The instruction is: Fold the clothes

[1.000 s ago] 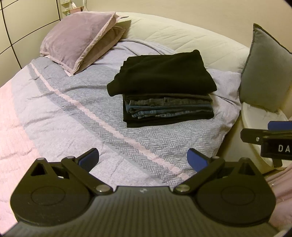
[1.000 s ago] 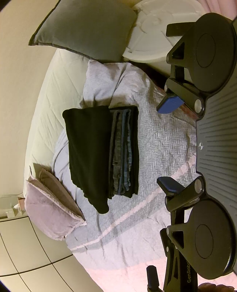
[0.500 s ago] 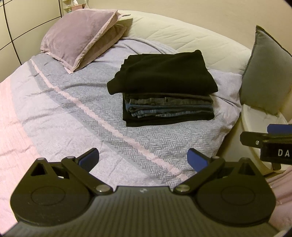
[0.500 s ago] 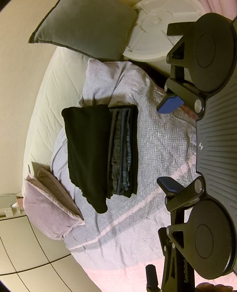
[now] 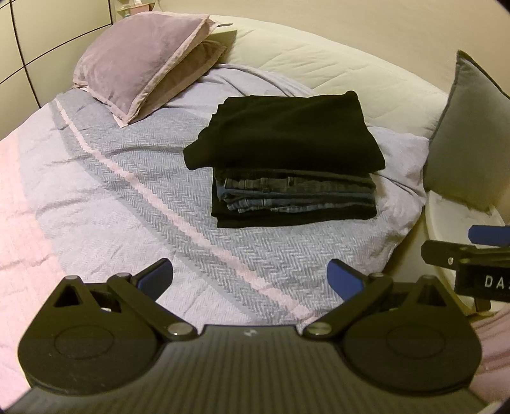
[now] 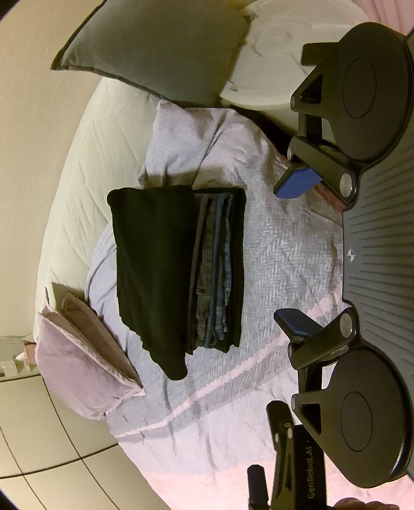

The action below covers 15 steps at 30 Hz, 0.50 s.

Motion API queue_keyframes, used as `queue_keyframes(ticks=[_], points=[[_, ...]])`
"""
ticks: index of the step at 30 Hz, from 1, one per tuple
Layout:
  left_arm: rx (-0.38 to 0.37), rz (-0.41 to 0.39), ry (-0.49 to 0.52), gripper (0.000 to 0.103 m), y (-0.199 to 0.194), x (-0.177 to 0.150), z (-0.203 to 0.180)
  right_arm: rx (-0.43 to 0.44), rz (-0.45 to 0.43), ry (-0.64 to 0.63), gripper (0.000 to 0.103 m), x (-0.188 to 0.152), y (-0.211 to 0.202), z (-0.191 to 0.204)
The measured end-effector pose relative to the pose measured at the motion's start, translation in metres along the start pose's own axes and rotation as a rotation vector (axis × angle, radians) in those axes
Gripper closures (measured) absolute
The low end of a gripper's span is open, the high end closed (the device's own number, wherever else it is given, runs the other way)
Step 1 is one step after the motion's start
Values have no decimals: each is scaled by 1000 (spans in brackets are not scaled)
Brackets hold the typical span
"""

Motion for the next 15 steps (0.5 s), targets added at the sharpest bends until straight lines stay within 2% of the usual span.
queue_keyframes(ticks=[15], points=[[67, -6, -5, 1, 27, 37, -12, 46, 27, -40, 24, 37, 43, -20]])
Point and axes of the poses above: each gripper's, at about its wrist camera, not at the fingertips, and y roughly the way its jaws point, z to its left, x to its top, the point moved 4 cm from there along y, roughly the way its jaws point, and after that the axes turned 2 degrees about y, right-handed, at the moved point
